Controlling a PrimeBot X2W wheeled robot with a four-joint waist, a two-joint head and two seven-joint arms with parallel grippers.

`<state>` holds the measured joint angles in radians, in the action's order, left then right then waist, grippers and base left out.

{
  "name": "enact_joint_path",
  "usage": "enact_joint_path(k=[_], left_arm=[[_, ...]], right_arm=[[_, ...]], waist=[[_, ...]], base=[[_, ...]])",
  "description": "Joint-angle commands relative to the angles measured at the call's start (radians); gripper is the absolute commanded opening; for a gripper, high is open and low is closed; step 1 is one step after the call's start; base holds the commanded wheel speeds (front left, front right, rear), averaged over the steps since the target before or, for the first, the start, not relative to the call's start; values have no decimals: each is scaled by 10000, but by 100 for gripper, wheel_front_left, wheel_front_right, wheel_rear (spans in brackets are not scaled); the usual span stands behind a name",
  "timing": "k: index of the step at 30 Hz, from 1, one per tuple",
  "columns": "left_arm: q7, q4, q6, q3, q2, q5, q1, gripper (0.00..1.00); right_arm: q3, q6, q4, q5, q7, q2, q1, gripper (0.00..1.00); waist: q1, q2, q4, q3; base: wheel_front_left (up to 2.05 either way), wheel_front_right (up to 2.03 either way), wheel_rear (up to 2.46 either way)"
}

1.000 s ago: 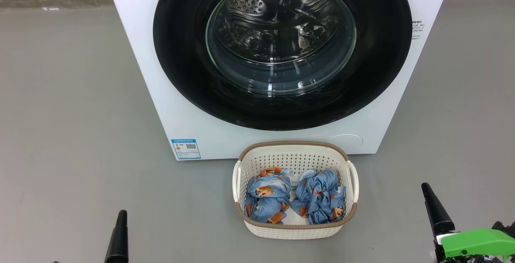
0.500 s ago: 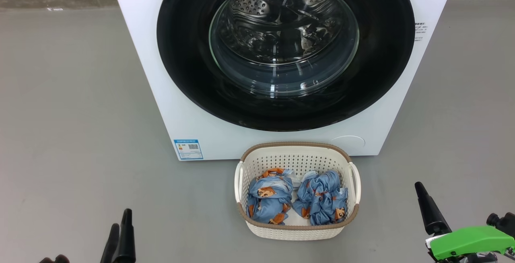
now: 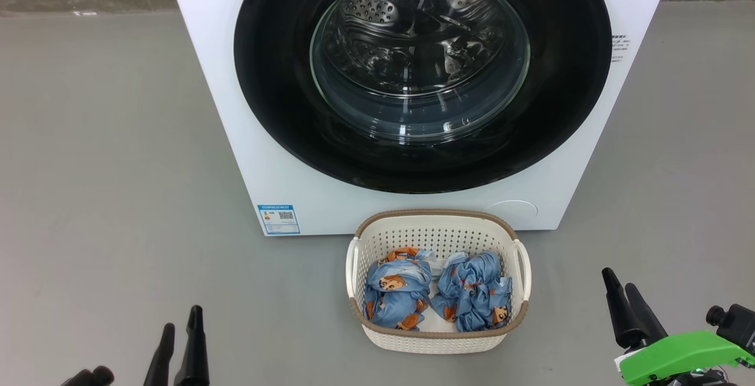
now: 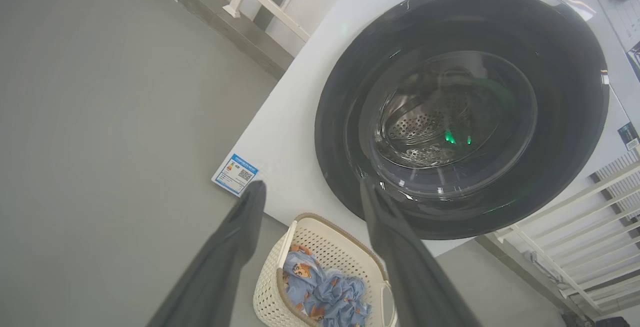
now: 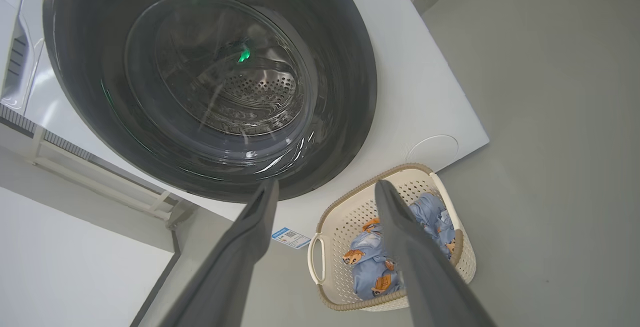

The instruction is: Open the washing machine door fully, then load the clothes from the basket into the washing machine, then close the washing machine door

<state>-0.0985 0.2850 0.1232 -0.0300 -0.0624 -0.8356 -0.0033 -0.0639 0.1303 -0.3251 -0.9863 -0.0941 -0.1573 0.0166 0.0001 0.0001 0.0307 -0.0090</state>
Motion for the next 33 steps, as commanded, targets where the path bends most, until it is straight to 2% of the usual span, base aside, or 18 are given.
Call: enact_joint_path(k=[1, 33], left_arm=[[-150, -173, 42, 132, -176, 379, -343, 100], [-1092, 108, 63, 67, -347, 4198, -498, 100]], right_arm=[[-183, 3, 202, 313, -184, -260, 485, 100], [-982, 4, 75, 3564, -1132, -829, 596, 100]], waist=[[0, -1, 0, -7], [-1, -1, 19, -69]], base=[[0, 0, 0], [0, 0, 0]])
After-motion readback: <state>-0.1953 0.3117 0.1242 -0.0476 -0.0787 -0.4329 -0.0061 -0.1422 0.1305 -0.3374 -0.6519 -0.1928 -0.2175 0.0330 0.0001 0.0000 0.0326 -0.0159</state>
